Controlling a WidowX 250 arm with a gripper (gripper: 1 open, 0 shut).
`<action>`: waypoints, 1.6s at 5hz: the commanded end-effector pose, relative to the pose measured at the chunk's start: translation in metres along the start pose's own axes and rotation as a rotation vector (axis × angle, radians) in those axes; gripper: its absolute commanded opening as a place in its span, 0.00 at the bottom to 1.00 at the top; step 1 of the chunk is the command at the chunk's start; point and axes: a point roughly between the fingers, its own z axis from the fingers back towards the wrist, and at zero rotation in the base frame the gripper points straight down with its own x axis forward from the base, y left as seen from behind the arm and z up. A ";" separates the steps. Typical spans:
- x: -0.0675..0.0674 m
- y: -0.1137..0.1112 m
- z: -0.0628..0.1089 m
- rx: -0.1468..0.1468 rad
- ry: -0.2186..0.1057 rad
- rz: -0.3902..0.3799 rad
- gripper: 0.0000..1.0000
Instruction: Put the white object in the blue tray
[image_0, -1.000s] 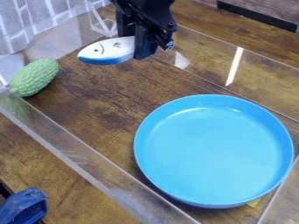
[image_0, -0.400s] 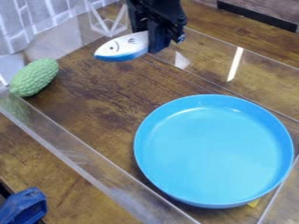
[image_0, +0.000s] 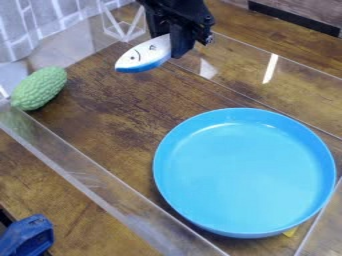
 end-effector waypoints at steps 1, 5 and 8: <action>0.004 0.000 0.010 0.012 -0.071 0.064 0.00; -0.001 -0.091 0.014 -0.047 -0.129 0.063 0.00; 0.010 -0.104 -0.015 -0.072 -0.167 0.082 0.00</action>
